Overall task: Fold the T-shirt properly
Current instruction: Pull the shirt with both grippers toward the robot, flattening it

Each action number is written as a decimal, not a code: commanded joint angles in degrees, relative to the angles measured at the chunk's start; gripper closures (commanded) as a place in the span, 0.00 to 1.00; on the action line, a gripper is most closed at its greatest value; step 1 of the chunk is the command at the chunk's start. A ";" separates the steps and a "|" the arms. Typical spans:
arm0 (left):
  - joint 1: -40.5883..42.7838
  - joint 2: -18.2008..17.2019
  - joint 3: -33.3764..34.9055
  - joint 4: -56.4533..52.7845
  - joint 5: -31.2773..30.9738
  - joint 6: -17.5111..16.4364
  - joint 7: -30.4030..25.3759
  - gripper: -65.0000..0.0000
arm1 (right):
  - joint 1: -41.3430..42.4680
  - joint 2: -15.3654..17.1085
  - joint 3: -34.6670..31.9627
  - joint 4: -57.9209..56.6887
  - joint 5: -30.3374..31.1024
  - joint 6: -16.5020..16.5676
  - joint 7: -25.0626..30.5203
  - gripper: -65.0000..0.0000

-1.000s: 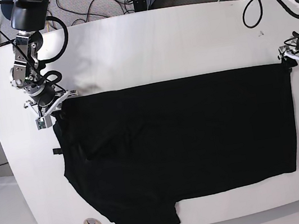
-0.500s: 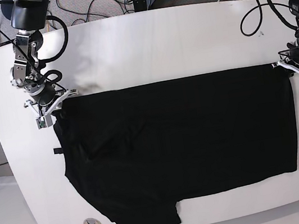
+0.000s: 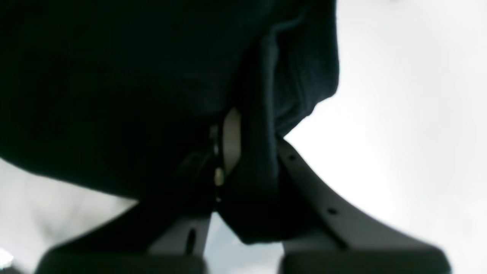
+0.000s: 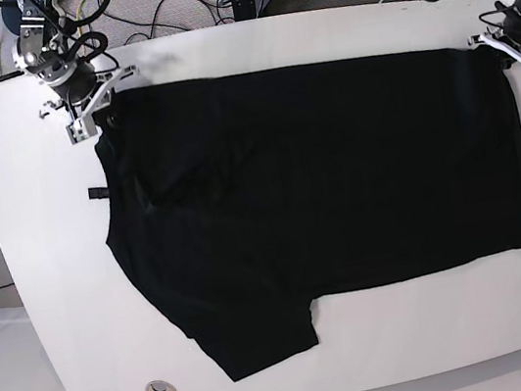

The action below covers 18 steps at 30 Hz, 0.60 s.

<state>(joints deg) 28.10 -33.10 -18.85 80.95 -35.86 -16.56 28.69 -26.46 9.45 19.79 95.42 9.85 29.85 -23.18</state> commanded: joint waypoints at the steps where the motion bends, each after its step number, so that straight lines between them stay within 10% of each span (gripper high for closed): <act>1: 2.36 -0.96 -2.29 2.17 0.74 0.07 1.60 1.00 | -2.95 0.35 0.21 2.91 -1.63 -0.09 -3.24 1.00; 18: 14.76 -0.79 -3.52 7.36 0.65 0.07 1.77 1.00 | -14.90 0.26 1.88 8.72 -1.63 -0.09 -3.24 1.00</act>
<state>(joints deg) 41.89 -33.36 -22.33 88.31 -36.03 -16.40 27.55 -40.27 9.37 21.37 104.16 9.87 30.26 -23.40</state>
